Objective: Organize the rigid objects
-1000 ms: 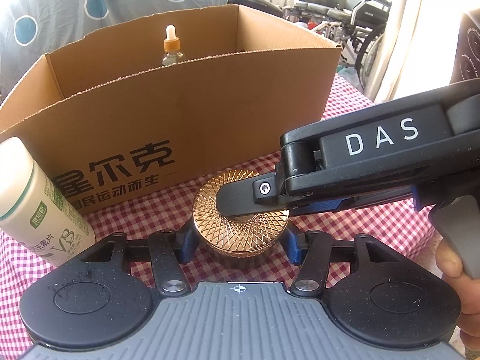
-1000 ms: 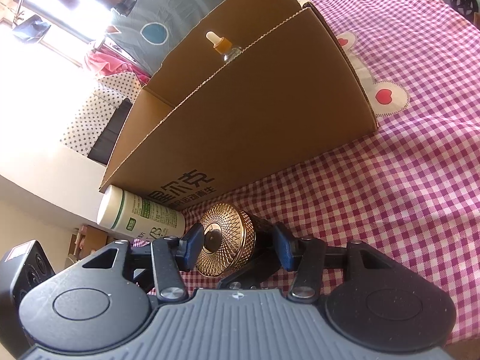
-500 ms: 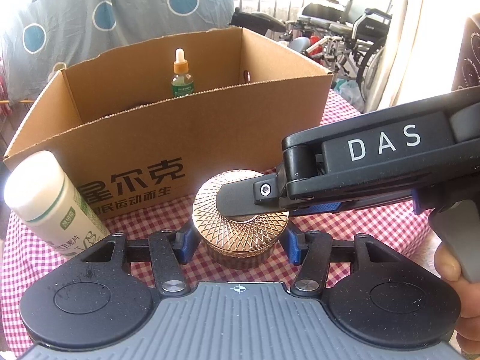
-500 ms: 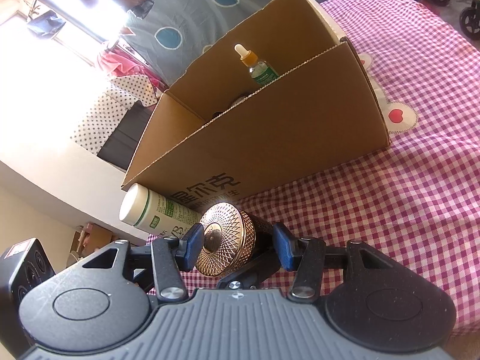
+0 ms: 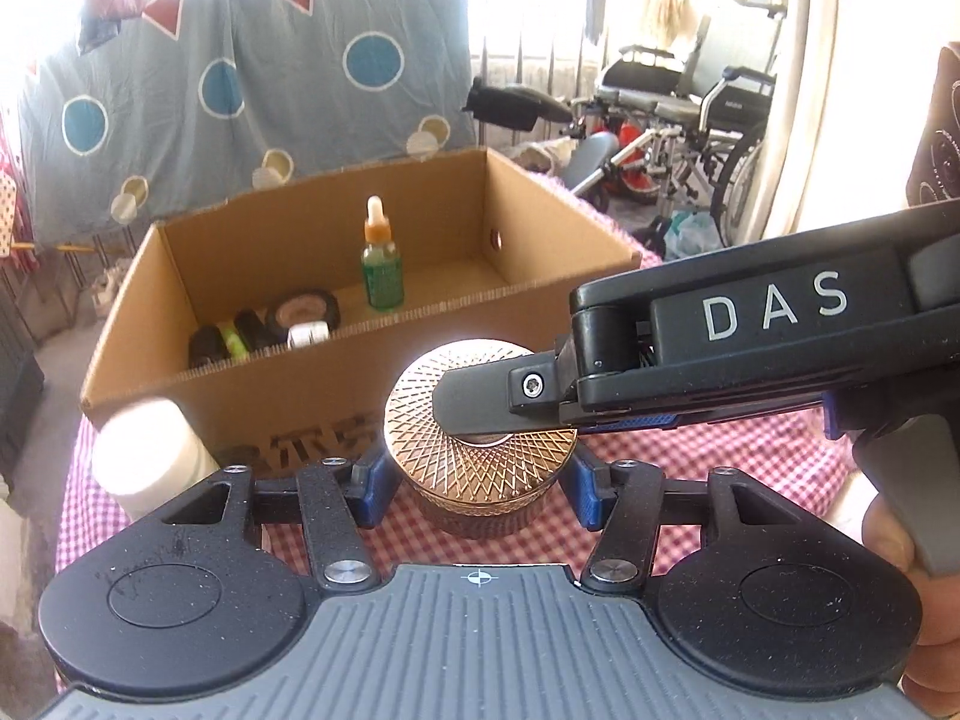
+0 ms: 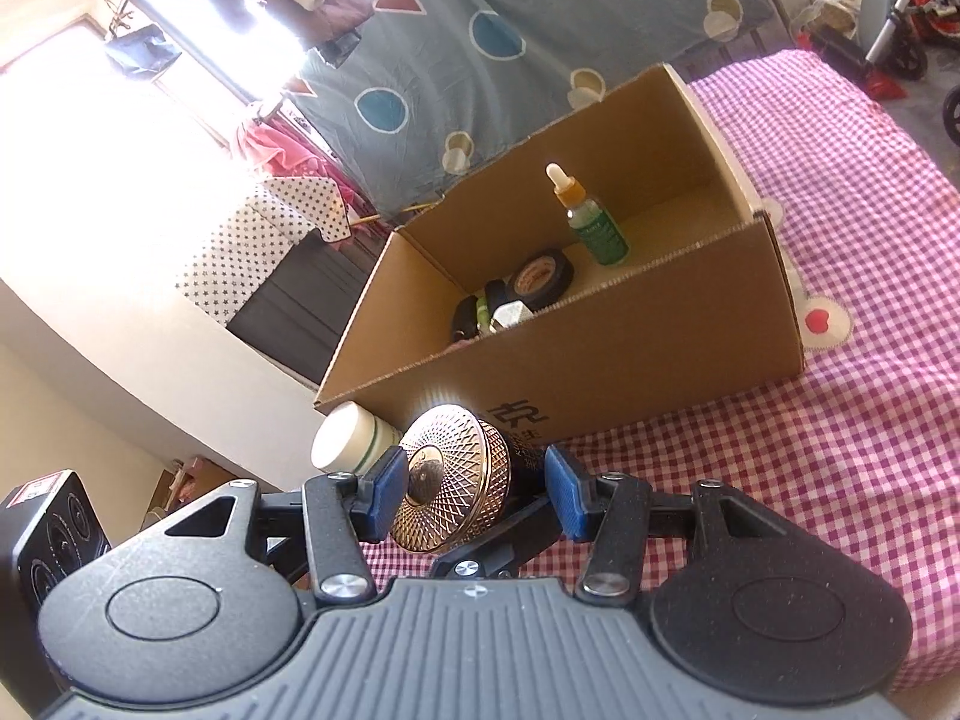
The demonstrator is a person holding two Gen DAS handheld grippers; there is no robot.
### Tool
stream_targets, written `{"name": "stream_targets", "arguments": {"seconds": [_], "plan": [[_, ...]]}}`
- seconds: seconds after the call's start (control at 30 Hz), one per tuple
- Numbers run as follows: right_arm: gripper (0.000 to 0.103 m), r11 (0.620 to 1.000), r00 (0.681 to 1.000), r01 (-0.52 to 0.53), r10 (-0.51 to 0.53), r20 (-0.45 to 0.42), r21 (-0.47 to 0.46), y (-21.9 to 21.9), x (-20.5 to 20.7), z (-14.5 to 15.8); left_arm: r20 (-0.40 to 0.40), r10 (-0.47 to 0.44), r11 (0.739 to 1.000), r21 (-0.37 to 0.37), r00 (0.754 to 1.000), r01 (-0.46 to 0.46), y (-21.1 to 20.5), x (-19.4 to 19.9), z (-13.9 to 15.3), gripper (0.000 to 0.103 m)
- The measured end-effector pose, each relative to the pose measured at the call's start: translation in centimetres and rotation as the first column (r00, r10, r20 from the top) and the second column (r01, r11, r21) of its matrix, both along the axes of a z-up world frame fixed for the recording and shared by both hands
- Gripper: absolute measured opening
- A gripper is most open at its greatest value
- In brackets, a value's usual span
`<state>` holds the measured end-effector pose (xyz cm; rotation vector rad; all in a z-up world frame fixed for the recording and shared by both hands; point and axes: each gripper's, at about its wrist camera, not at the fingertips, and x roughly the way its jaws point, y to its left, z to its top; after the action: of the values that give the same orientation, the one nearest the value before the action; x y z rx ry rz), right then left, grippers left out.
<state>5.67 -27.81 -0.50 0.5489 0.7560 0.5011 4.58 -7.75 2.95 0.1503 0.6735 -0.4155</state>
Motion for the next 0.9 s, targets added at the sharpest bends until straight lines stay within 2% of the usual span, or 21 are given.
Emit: {"name": "stream_targets", "arguments": {"seconds": [0.2,0.4,0.63,0.9], "plan": [[0.054,1.0,0.998,0.003,-0.001,0.067,-0.025,-0.1,1.1,3.0,0.042,-0.008,1.0,-0.019,0.999,0.009,-0.1,1.6,2.5,0.056],[0.055,0.999,0.995,-0.007,0.012,0.097,-0.05,-0.5,4.4,4.6,0.048,0.004,1.0,-0.025,0.999,-0.003,-1.0,4.5,3.7,0.056],[0.055,0.993,0.997,-0.031,0.039,0.067,-0.115,-0.8,9.2,4.2,-0.022,0.021,0.999,-0.03,1.0,-0.022,-1.9,9.0,3.1,0.056],[0.056,0.975,0.995,-0.101,0.095,-0.038,-0.196,-0.9,15.2,2.3,-0.149,0.046,0.996,-0.063,0.988,-0.056,-2.3,13.9,0.9,0.056]]}}
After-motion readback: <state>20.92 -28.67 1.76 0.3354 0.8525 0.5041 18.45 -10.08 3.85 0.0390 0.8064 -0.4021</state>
